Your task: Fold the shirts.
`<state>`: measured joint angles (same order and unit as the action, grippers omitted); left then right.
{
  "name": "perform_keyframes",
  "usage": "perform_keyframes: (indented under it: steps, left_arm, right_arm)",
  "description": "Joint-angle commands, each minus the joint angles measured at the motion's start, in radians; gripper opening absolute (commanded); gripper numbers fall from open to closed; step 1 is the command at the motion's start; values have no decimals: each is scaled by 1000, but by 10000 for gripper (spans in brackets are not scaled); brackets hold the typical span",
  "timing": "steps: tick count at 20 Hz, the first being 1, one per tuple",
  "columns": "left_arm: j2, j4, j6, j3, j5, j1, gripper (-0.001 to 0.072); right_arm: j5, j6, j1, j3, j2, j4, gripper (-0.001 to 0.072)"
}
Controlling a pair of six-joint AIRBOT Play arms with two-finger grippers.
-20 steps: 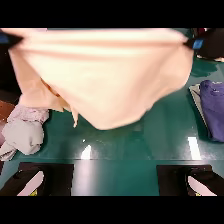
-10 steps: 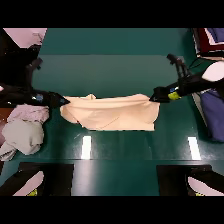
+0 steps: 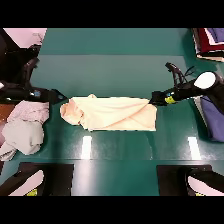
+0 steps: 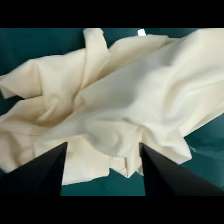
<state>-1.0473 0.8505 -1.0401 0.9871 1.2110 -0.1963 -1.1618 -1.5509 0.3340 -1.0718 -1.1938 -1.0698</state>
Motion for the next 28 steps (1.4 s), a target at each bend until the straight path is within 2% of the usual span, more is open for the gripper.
perform_keyframes:
  steps: [1, 4, 8, 12, 18, 20, 23, 28]
  left_arm:
    - [-4, 102, -87, 67, 41, -85, 543]
    - [-11, 132, -113, -71, -57, -97, 544]
    - [-103, -32, -73, -231, -146, -85, 543]
    - [-233, -120, -30, -236, -238, 32, 543]
    - [-331, -142, -102, -232, -383, 140, 523]
    - [-326, -139, -112, -185, -367, 137, 31]
    - [-274, -130, -112, -40, -309, 137, 26]
    - [-50, -34, -111, 308, -302, 137, 27]
  right_arm:
    - [11, 0, -44, 3, 60, 0, 16]
    - [14, 0, -88, 4, 107, 1, 16]
    - [16, 0, -107, 4, 118, 2, 16]
    - [20, 0, -107, 4, 118, 3, 16]
    - [19, 0, -107, 3, 118, 3, 17]
    - [21, 1, -108, 3, 119, 2, 16]
    - [13, 19, -111, -57, 119, -6, 16]
    - [-47, 34, -154, -327, 119, -6, 16]
